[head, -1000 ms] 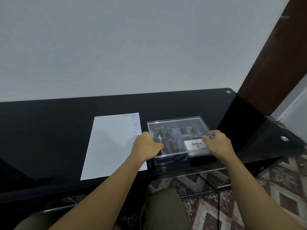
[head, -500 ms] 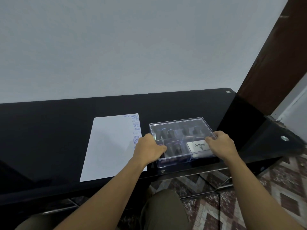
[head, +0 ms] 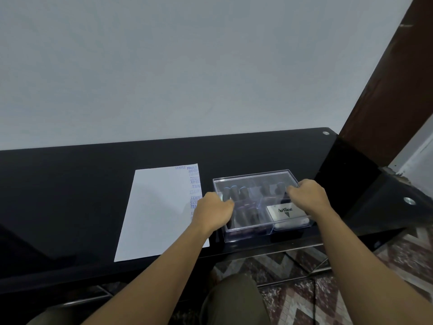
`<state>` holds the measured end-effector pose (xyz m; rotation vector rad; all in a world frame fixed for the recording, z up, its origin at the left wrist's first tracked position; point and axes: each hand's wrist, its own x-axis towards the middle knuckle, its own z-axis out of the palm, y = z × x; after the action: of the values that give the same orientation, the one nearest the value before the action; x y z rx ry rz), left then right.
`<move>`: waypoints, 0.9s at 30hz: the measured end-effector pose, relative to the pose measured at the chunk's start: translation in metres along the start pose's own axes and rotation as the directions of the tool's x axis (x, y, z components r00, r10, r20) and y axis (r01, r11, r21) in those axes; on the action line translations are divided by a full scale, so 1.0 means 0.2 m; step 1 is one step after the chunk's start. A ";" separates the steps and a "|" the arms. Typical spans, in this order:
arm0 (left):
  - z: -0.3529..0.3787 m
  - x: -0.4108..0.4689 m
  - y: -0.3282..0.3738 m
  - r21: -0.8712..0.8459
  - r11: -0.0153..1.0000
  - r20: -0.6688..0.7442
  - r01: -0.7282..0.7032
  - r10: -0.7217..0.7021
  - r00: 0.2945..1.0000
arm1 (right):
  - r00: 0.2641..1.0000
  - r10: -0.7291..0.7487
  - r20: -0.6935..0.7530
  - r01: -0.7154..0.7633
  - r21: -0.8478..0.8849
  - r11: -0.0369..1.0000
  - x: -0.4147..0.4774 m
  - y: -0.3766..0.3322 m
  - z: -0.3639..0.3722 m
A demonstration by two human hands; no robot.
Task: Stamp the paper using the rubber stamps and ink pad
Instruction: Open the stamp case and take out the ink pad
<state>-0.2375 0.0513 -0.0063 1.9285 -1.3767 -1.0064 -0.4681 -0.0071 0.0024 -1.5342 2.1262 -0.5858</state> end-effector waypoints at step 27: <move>-0.95 -0.06 -0.23 -0.799 0.601 -0.169 0.011 -0.243 0.955 | 0.982 -0.075 0.173 -0.111 0.853 0.509 -0.30 -0.70 0.15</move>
<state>-0.0581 0.0804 0.0678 1.3859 -0.4636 -1.1199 -0.3266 0.0079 0.0665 -0.9031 1.2931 -1.2104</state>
